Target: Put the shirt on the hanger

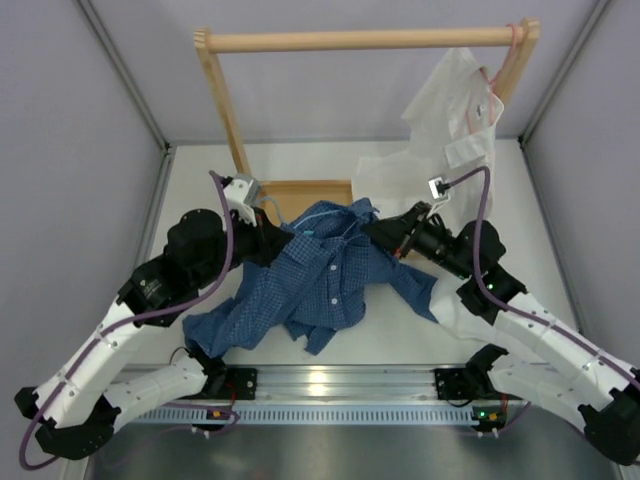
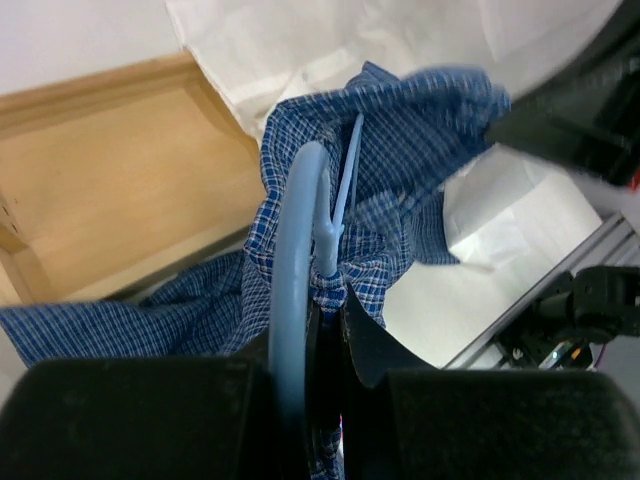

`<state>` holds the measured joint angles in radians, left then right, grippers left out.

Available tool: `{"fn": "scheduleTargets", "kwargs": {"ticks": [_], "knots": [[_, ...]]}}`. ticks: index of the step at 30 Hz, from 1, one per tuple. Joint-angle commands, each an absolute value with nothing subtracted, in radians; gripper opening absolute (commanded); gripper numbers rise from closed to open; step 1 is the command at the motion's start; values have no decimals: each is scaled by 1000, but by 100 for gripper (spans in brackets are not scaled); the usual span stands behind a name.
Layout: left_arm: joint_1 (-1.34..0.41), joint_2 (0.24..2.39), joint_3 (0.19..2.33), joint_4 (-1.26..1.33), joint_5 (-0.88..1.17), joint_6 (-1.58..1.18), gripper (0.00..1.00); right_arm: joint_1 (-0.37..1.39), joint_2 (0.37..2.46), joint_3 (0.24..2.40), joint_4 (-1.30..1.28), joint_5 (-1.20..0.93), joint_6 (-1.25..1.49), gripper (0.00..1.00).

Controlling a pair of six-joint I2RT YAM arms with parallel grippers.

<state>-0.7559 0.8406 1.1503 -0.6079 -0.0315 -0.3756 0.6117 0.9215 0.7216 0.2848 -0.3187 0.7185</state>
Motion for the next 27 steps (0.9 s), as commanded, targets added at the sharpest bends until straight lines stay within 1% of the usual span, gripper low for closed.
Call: {"fn": "scheduleTargets", "kwargs": {"ticks": [1, 4, 5, 7, 10, 11, 12, 13, 15, 16, 17, 18, 19, 20, 21, 22, 23, 25, 26, 27], "knots": [[-756, 867, 1267, -470, -118, -346, 0, 742, 842, 664, 423, -304, 772, 0], [-756, 899, 1342, -402, -20, -264, 0, 817, 876, 658, 419, -200, 758, 0], [-756, 908, 1345, -387, 17, -212, 0, 837, 921, 658, 425, -190, 759, 0], [-756, 896, 1321, -341, 134, -175, 0, 839, 995, 644, 481, -198, 788, 0], [-756, 859, 1279, -319, 215, -160, 0, 839, 1049, 609, 540, -218, 808, 0], [-756, 844, 1237, -308, 215, -149, 0, 831, 1054, 606, 525, -222, 805, 2], [-756, 830, 1217, -304, 206, -141, 0, 828, 1042, 594, 508, -222, 793, 16], [-756, 806, 1201, -304, 175, -134, 0, 827, 1022, 583, 490, -218, 781, 25], [-756, 792, 1178, -327, 147, -91, 0, 822, 924, 566, 344, -201, 709, 51], [-756, 784, 1177, -345, 134, -75, 0, 822, 881, 566, 266, -196, 671, 53], [-756, 778, 1178, -385, 129, -42, 0, 819, 783, 568, 186, -190, 634, 55], [-756, 775, 1175, -399, 133, -31, 0, 819, 735, 574, 37, -192, 565, 58], [-756, 769, 1170, -409, 144, -15, 0, 819, 639, 581, -47, -221, 527, 59], [-756, 769, 1164, -419, 187, -8, 0, 821, 596, 595, -122, -250, 493, 61], [-756, 767, 1151, -431, 214, -9, 0, 819, 559, 632, -256, -279, 424, 65], [-756, 770, 1140, -433, 245, 9, 0, 821, 499, 653, -315, -351, 393, 68], [-756, 775, 1132, -433, 324, 18, 0, 821, 477, 678, -363, -391, 341, 73], [-756, 793, 1115, -428, 426, 21, 0, 821, 450, 756, -458, -490, 289, 76], [-756, 804, 1111, -422, 484, 20, 0, 821, 446, 785, -474, -508, 269, 76], [-756, 814, 1108, -411, 609, 20, 0, 821, 452, 843, -482, -505, 230, 78]]}}
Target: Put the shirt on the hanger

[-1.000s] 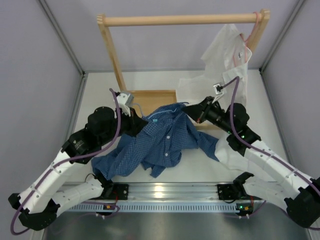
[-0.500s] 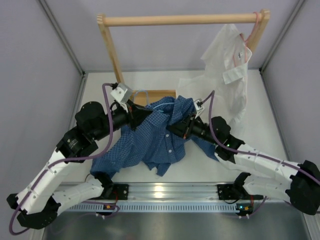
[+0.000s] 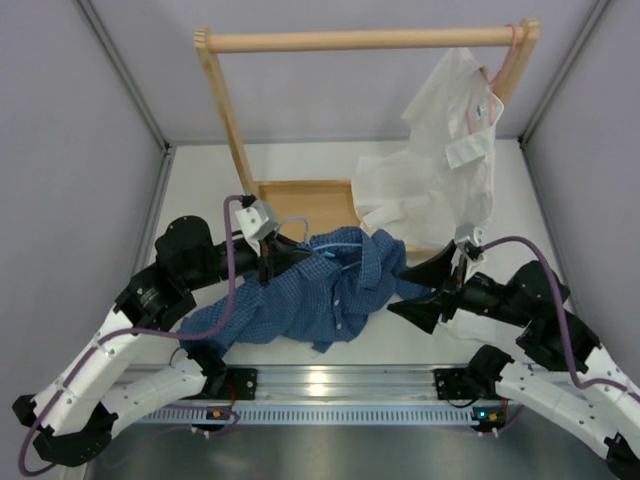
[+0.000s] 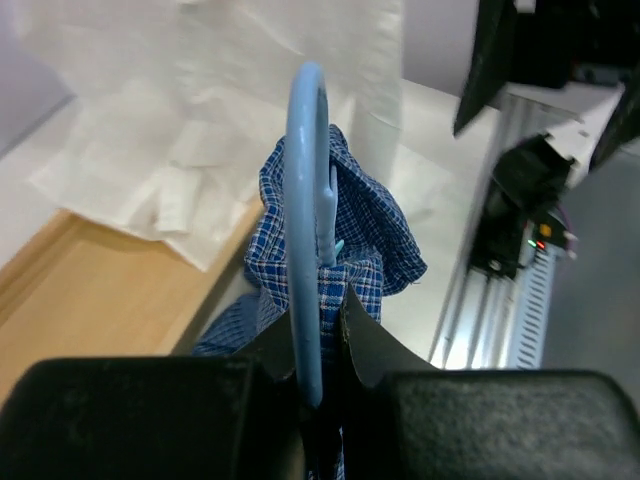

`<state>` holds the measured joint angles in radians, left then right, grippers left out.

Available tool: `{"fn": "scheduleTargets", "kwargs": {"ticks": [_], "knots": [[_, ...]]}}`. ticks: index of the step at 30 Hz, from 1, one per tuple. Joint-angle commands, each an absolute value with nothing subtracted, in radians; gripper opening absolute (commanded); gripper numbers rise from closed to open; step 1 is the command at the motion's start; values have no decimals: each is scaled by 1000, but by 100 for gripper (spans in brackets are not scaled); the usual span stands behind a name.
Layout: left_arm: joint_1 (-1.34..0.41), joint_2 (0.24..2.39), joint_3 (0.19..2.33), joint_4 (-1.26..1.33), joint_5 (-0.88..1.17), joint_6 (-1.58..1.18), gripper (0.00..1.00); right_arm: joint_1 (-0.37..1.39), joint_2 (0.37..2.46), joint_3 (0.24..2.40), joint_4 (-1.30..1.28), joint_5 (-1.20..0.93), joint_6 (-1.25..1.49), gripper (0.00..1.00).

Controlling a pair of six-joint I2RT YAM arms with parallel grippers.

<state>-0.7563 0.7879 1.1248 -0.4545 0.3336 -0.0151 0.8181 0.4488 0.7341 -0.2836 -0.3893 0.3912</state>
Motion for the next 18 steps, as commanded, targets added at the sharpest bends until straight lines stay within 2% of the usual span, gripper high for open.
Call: {"fn": "scheduleTargets", "kwargs": {"ticks": [1, 3, 5, 10, 14, 15, 18], "knots": [[-756, 840, 1106, -387, 674, 14, 0, 821, 484, 871, -482, -494, 215, 79], [-756, 870, 1108, -356, 853, 5, 0, 821, 543, 967, -480, -495, 175, 79], [-758, 913, 1124, -327, 929, 5, 0, 822, 648, 1027, -468, -518, 153, 78], [-762, 953, 1150, -325, 972, -28, 0, 839, 826, 1108, -326, -687, 189, 73], [-769, 959, 1143, -325, 982, -23, 0, 891, 896, 1120, -207, -696, 212, 70], [-769, 960, 1140, -325, 982, -25, 0, 902, 906, 1121, -174, -698, 215, 66], [-772, 973, 1134, -325, 999, -25, 0, 937, 945, 1129, -117, -684, 221, 61]]}}
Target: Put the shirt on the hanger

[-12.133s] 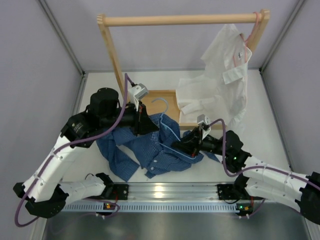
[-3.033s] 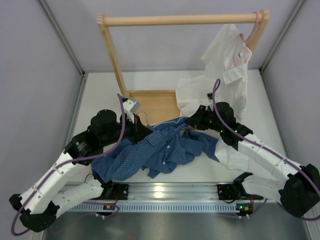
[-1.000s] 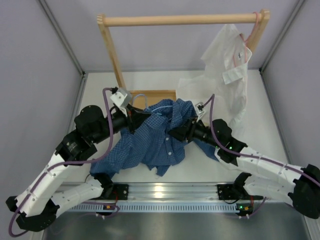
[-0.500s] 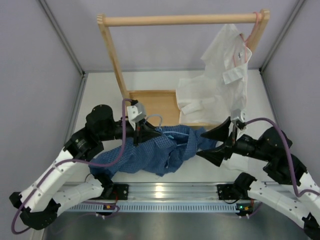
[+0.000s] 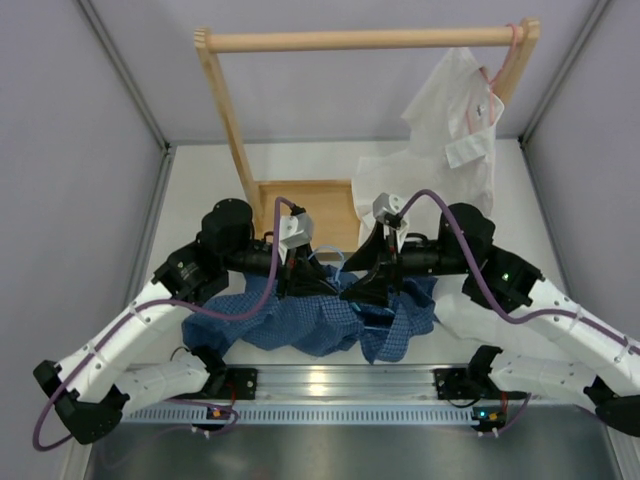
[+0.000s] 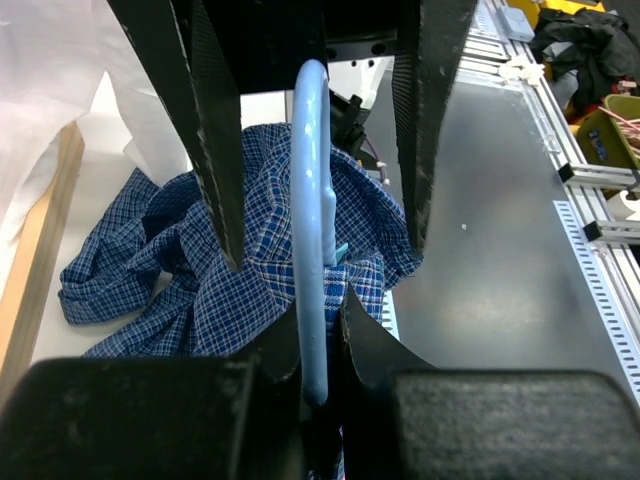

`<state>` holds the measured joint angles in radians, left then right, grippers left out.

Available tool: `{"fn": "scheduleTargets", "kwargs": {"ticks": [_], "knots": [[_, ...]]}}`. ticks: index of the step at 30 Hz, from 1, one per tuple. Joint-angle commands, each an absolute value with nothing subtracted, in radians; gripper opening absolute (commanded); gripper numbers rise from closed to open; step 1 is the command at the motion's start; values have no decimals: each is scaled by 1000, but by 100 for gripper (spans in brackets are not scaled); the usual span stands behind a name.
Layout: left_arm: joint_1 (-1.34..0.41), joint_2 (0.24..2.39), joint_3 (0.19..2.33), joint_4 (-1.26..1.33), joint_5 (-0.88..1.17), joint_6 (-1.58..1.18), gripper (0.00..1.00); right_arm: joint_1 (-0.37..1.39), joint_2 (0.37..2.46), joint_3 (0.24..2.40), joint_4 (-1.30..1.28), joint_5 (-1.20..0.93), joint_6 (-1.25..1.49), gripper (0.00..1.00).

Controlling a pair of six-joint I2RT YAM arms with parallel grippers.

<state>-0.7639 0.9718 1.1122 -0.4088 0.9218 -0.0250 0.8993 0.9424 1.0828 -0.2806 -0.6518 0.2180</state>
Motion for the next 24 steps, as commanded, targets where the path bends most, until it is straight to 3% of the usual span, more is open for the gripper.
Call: {"fn": "scheduleTargets", "kwargs": {"ticks": [1, 7, 8, 11, 13, 17, 18, 19, 22, 23, 24], "knots": [[-773, 982, 1132, -325, 1002, -25, 0, 952, 957, 1131, -107, -675, 219, 60], [-790, 991, 1123, -325, 1020, -20, 0, 999, 994, 1104, -23, -595, 219, 46], [-792, 989, 1123, -325, 1023, -20, 0, 1000, 1000, 1108, -18, -588, 215, 38], [-795, 980, 1115, -325, 1026, -18, 0, 1002, 1014, 1111, -9, -555, 212, 27], [-795, 965, 1106, -325, 1005, -14, 0, 1002, 1009, 1108, -9, -535, 213, 3], [-795, 925, 1088, -327, 904, -8, 0, 1002, 970, 1068, 34, -499, 210, 0], [-795, 907, 1083, -328, 879, -8, 6, 1002, 957, 1057, 40, -474, 210, 0], [-795, 899, 1083, -330, 846, -8, 20, 1002, 933, 1051, 41, -462, 210, 0], [-795, 868, 1086, -334, 683, -15, 67, 1002, 904, 1045, 29, -433, 201, 0], [-795, 862, 1091, -339, 596, -18, 95, 1002, 900, 1051, 19, -422, 192, 0], [-795, 845, 1097, -342, 536, -29, 98, 1002, 894, 1054, 8, -398, 186, 0]]}}
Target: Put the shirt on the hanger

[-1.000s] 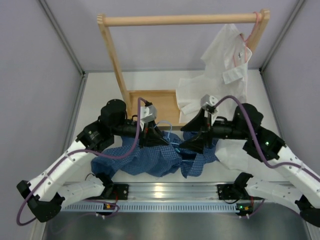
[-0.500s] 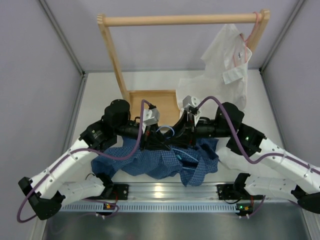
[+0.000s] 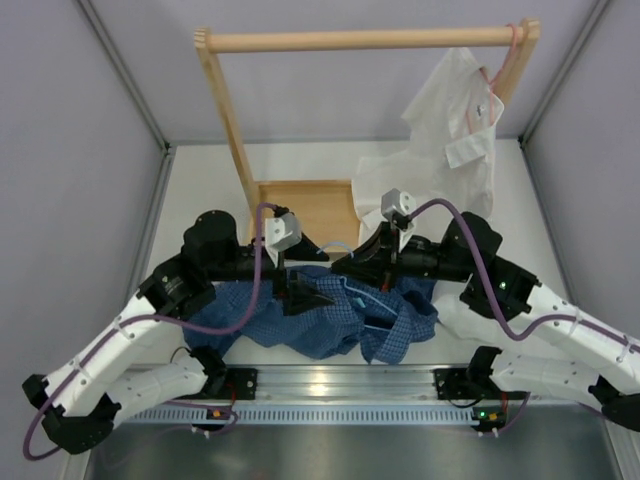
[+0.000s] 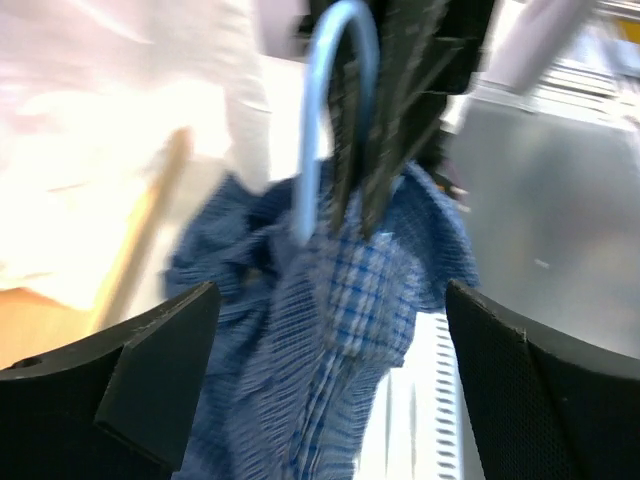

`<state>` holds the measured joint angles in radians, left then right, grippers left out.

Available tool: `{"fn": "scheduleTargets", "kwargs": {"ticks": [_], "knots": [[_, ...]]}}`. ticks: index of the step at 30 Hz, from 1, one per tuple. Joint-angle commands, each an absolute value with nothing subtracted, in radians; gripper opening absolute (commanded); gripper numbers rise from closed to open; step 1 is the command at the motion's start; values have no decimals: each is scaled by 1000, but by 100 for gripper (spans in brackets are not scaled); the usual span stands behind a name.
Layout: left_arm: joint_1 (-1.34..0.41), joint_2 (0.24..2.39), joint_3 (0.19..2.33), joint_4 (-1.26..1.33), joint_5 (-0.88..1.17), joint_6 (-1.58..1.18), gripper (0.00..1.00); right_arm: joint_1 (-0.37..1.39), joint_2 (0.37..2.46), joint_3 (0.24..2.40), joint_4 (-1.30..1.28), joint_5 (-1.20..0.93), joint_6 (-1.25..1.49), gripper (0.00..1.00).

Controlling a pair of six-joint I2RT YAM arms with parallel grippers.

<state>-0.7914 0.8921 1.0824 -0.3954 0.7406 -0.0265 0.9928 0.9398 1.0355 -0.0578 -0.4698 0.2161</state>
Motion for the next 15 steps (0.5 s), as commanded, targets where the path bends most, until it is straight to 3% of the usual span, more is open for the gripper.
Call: {"fn": "scheduleTargets", "kwargs": {"ticks": [1, 9, 15], "knots": [[-795, 836, 1107, -347, 472, -34, 98, 1002, 885, 1058, -27, -373, 180, 0], [-795, 585, 1065, -491, -511, -291, 97, 1002, 807, 1104, -144, -10, 196, 0], [-795, 486, 928, -575, -468, -406, 90, 1002, 854, 1235, -278, 97, 224, 0]]}}
